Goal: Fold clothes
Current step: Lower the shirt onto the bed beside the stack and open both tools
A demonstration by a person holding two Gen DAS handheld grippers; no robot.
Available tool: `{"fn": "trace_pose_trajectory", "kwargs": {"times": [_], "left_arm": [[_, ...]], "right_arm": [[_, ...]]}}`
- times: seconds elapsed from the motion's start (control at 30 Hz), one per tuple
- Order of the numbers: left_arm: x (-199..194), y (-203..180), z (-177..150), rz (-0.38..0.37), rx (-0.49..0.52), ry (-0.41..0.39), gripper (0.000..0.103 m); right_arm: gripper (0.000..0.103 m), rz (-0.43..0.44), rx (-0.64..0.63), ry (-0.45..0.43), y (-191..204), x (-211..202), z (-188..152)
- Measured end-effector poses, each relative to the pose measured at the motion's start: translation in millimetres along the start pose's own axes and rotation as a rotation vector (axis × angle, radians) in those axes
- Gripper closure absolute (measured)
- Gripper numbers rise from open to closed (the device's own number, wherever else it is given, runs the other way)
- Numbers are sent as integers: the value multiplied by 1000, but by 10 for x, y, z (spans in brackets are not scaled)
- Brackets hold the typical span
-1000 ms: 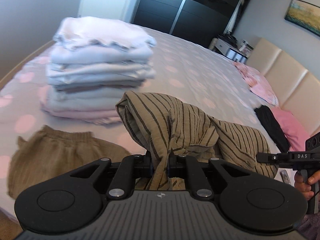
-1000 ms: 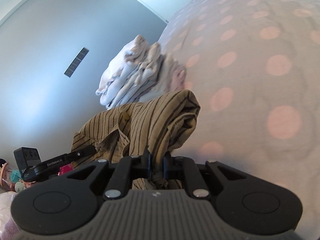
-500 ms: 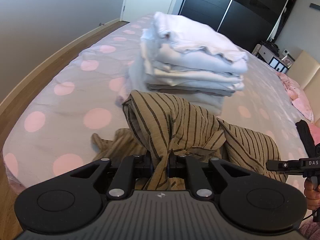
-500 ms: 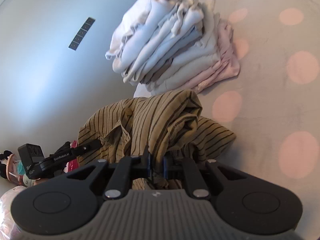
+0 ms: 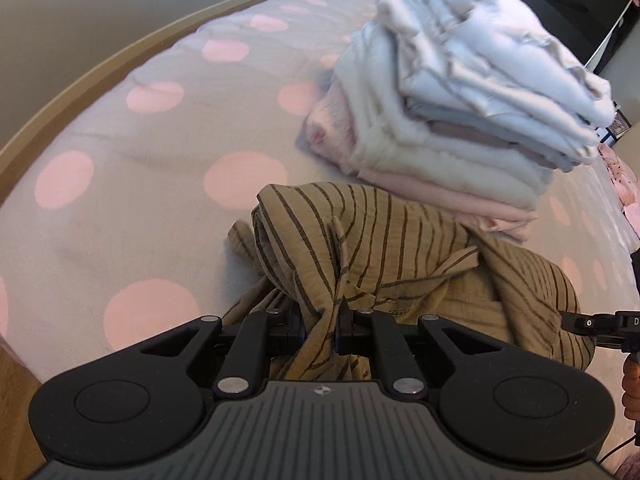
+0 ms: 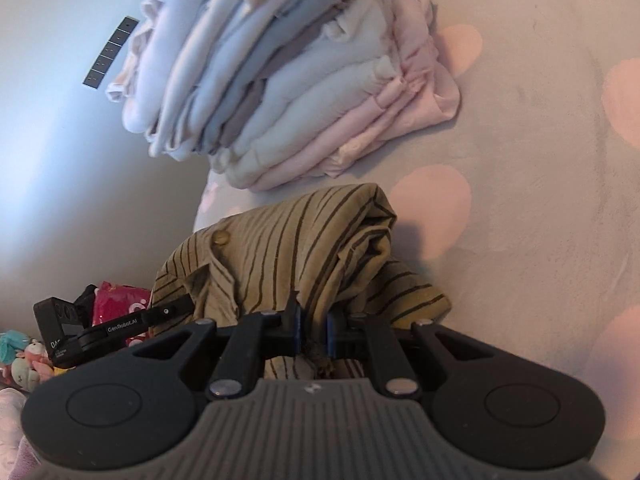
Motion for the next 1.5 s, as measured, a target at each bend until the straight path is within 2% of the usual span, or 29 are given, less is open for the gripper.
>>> {"fn": "trace_pose_trajectory", "kwargs": {"times": [0.23, 0.27, 0.3, 0.4, 0.43, 0.5, 0.57, 0.63, 0.67, 0.7, 0.8, 0.87, 0.93, 1.07, 1.2, 1.33, 1.43, 1.5], "left_arm": [[194, 112, -45, -4, -4, 14, 86], [195, 114, -44, -5, -10, 13, 85], [160, 112, -37, -4, -16, 5, 84], [30, 99, -4, 2, -30, -24, 74], [-49, 97, 17, 11, -31, -45, 64], [-268, 75, 63, 37, -31, -133, 59], [-487, 36, 98, 47, -34, -217, 61], [-601, -77, 91, 27, -2, -249, 76], [-599, -165, 79, 38, 39, -250, 77], [-594, -251, 68, 48, 79, -251, 78], [-391, -379, 39, 90, 156, -205, 83], [-213, -297, 8, 144, 145, -179, 85], [-63, -81, -45, 174, 81, -177, 87], [64, 244, -160, 222, 24, -159, 87], [-127, 217, -212, 212, 15, -248, 85], [-484, -48, -312, 201, 59, -327, 85], [-676, -242, -462, 202, 97, -330, 85], [-701, -305, -587, 229, 118, -296, 85]], "right_arm": [[89, -59, -10, 19, -128, 302, -85], [87, -63, -17, 19, -130, 317, -96], [80, -66, -30, 17, -123, 293, -94], [69, -84, -80, -13, -119, 126, -70], [68, -92, -102, -36, -128, 39, -62], [68, -130, -142, -98, -166, -155, -44], [69, -168, -183, -165, -170, -331, -25], [75, -171, -256, -222, -62, -417, 9], [81, -172, -292, -251, -8, -461, 26], [82, -172, -326, -275, 49, -491, 41], [83, -152, -394, -281, 247, -398, 59], [83, -189, -442, -274, 323, -254, 47], [83, -238, -492, -256, 327, -78, 32], [83, -270, -493, -211, 166, 169, 26], [81, -225, -515, -233, 175, -19, -85], [81, -173, -583, -264, 284, -325, -289], [81, -136, -636, -285, 367, -543, -452], [81, -144, -691, -264, 435, -546, -632]]}}
Point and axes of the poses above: each gripper's, at about its wrist camera, not at the fingertips, and x roughly the way its jaws point, y to its left, z to its top, the point moved 5 cm from there along x, roughly the way its jaws point, and after that the axes turned 11 degrees about -z, right-handed, at the moved point
